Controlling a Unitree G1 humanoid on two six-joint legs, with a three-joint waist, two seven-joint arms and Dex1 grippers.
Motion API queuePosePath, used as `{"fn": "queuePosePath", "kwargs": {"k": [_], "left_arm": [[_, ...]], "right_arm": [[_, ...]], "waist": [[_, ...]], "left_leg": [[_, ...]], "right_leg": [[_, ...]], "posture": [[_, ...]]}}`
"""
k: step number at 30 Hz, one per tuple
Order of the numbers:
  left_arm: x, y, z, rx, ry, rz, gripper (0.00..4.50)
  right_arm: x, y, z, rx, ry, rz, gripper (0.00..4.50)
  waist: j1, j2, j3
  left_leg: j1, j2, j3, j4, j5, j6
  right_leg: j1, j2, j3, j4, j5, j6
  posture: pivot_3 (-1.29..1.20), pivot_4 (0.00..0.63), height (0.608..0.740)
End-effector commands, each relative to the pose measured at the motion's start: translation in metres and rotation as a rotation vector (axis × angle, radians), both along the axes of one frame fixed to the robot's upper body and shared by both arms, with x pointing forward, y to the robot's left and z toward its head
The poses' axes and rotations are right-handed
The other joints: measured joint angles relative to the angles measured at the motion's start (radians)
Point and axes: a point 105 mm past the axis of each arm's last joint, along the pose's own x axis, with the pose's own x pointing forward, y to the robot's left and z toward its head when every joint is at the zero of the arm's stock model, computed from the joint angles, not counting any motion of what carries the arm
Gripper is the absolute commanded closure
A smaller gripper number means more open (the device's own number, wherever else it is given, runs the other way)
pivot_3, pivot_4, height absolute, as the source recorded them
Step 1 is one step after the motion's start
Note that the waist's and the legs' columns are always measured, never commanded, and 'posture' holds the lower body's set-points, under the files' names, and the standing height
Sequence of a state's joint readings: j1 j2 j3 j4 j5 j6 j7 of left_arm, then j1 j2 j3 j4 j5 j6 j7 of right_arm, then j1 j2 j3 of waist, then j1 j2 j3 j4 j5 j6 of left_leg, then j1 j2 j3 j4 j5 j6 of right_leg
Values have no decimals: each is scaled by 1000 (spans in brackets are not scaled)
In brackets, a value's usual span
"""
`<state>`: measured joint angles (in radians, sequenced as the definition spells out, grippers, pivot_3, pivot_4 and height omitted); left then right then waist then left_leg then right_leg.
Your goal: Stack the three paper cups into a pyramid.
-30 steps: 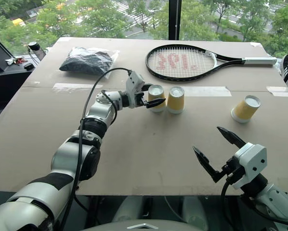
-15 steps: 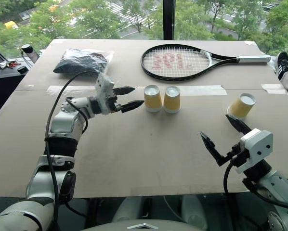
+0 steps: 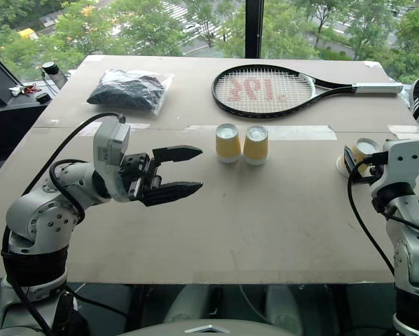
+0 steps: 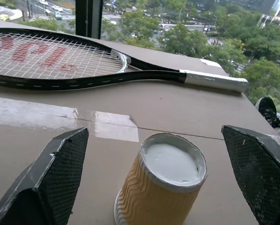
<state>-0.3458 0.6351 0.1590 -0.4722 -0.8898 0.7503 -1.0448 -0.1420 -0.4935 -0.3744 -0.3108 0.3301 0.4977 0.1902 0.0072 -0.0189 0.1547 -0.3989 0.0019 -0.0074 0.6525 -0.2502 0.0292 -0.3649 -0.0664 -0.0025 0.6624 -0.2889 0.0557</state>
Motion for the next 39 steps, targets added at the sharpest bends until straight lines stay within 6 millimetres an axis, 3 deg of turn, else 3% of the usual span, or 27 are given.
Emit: {"fn": "queuePosePath", "kwargs": {"k": [1, 6, 16, 20, 22, 28, 32, 34, 36, 39], "left_arm": [[-7, -2, 6, -8, -40, -5, 58], [-9, -4, 5, -6, -51, 0, 58], [-8, -3, 4, -14, -70, 17, 58], [-8, -5, 1, -18, -69, 22, 0], [-7, -6, 1, -20, -69, 26, 0], [1, 2, -5, -46, -65, 109, 0], [14, 18, -15, -56, -74, 252, 0], [24, 34, -15, -86, -184, 394, 0], [26, 45, -16, -97, -195, 454, 0], [22, 54, -17, -101, -185, 460, 0]], "right_arm": [[7, -8, 7, 16, -12, -38, 0], [21, -12, 0, 5, 31, -51, 0], [28, -18, -14, 6, 86, -44, 0], [30, -19, -16, 3, 89, -41, 1753], [31, -20, -16, 1, 89, -40, 2356], [32, -12, 5, -26, 16, 32, 2465], [28, 33, 39, -26, -92, 277, 2465], [21, 86, 67, 14, -151, 534, 2465], [16, 120, 84, 43, -162, 695, 2465], [13, 145, 91, 15, -128, 814, 2465]], "waist": [[-2, 0, 0], [-4, 0, 0], [-18, 1, 0], [-19, 1, 0], [-19, 1, 0], [-20, 2, 1], [-23, 4, 2], [-26, 6, 3], [-30, 7, 4], [-17, 6, 4]], "left_leg": [[0, 0, 0, 0, -1, 1], [0, 0, 1, 0, -1, 2], [0, 0, 1, 0, -1, 2], [0, 0, 1, 0, -1, 3], [0, 0, 1, 0, -1, 3], [0, 0, 1, -1, -1, 3], [0, 0, 2, -1, -2, 3], [1, 1, 2, -2, -2, 3], [1, 1, 3, -2, -2, 3], [-2, 2, 0, -2, -2, 3]], "right_leg": [[0, 0, 0, 0, 0, 0], [0, 0, -1, 0, 0, 0], [0, 0, -1, 0, 0, 0], [0, 0, 0, 0, 0, 0], [0, 0, 0, 0, 0, 0], [0, 0, 0, 0, 0, 0], [-1, 0, 0, 0, 0, 0], [-1, 1, 0, 0, 0, 0], [-2, 2, 2, 0, 0, 0], [-4, 1, 2, 0, 0, 0]], "posture": [[0, 150, 740], [0, 150, 740], [0, 150, 740], [0, 150, 740], [0, 150, 740], [0, 150, 740], [0, 150, 740], [0, 150, 740], [0, 150, 740], [0, 150, 740]]}}
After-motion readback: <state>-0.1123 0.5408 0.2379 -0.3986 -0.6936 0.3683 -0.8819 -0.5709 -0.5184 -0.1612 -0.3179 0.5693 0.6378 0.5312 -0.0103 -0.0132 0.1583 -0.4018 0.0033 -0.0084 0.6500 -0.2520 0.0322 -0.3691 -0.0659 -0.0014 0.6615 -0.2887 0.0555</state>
